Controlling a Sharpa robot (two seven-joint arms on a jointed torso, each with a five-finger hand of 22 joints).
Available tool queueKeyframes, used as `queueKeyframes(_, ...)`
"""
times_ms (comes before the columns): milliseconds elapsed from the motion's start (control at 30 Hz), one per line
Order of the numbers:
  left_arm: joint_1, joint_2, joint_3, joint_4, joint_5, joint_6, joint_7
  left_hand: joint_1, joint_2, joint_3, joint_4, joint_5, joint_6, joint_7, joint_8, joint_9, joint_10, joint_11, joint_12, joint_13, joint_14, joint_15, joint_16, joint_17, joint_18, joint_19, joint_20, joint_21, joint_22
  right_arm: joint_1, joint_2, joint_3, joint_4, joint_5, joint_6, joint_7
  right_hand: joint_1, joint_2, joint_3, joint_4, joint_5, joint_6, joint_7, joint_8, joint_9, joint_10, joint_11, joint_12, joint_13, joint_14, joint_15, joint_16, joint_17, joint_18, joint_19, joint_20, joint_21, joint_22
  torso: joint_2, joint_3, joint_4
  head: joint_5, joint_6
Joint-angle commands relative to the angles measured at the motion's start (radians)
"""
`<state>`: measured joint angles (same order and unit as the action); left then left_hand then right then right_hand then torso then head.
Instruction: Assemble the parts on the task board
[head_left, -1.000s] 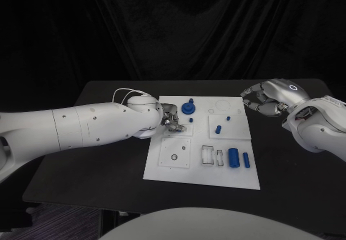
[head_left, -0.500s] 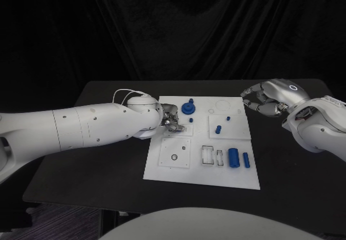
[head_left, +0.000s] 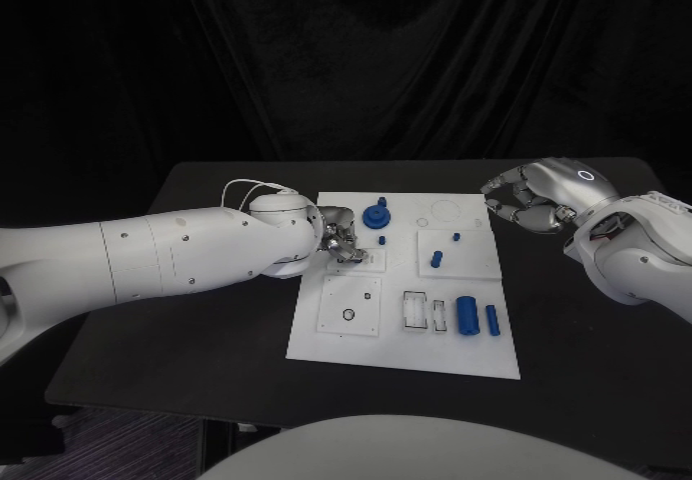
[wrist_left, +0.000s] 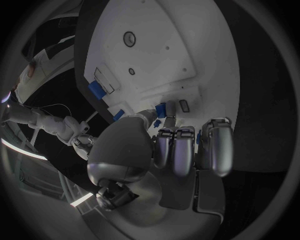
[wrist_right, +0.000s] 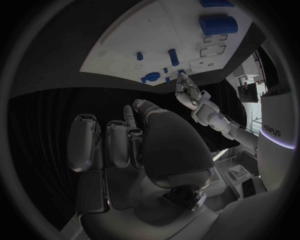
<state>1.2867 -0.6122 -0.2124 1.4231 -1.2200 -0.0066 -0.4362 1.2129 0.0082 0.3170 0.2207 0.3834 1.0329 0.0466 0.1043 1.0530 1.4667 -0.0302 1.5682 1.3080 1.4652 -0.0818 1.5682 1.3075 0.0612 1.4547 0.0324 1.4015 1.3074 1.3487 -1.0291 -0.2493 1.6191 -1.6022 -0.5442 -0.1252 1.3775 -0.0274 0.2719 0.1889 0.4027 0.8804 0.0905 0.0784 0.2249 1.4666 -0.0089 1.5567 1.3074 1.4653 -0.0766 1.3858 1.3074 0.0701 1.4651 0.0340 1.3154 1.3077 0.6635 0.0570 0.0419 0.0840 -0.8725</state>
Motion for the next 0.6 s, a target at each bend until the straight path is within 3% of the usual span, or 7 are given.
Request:
queueKeyframes(33, -0.002, -0.005, 0.000, 0.006, 0.007, -0.060, 0.046, -0.006, -0.020, 0.039, -0.011, 0.007, 0.014, -0.003, -0.001, 0.005, 0.104, 0.003, 0.003, 0.263, 0.106, 0.006, 0.003, 0.263, -0.010, 0.001, 0.005, -0.007, 0.148, -0.002, -0.001, 0.001, 0.000, -0.003, 0.005, -0.017, -0.011, 0.001, 0.005, -0.001, 0.005, 0.007, -0.003, -0.004, -0.001, 0.084, -0.001, -0.005, 0.245, 0.068, 0.003, -0.006, 0.090, -0.014, 0.019, 0.002, -0.004, 0.189, 0.000, -0.0004, 0.0003, -0.001, 0.000)
queueKeyframes(267, -0.002, -0.023, 0.000, 0.017, 0.029, -0.093, 0.077, -0.024, -0.053, 0.119, -0.037, -0.001, 0.022, -0.006, 0.010, 0.022, 0.104, 0.001, 0.003, 0.263, 0.106, 0.005, 0.003, 0.263, -0.010, 0.002, 0.003, -0.007, 0.152, -0.002, -0.002, 0.001, 0.000, -0.003, 0.010, -0.019, -0.011, 0.001, 0.005, -0.001, 0.005, 0.007, -0.003, -0.004, -0.001, 0.084, -0.001, -0.005, 0.245, 0.068, 0.003, -0.006, 0.090, -0.014, 0.019, 0.002, -0.004, 0.189, 0.001, -0.0006, 0.0007, -0.003, 0.000)
queueKeyframes(600, -0.001, -0.049, 0.000, 0.023, 0.065, -0.083, 0.106, -0.027, -0.078, 0.151, -0.065, -0.010, 0.029, -0.010, 0.027, 0.042, 0.104, -0.002, 0.003, 0.263, 0.106, 0.003, 0.003, 0.263, -0.009, 0.000, 0.002, -0.012, 0.152, -0.002, -0.003, 0.001, -0.001, -0.003, 0.015, -0.023, -0.010, 0.002, 0.007, -0.002, 0.007, 0.007, -0.003, -0.004, -0.002, 0.081, -0.001, -0.007, 0.243, 0.068, 0.002, -0.008, 0.088, -0.014, 0.018, 0.002, -0.007, 0.188, 0.000, -0.0011, 0.0003, -0.004, 0.000)
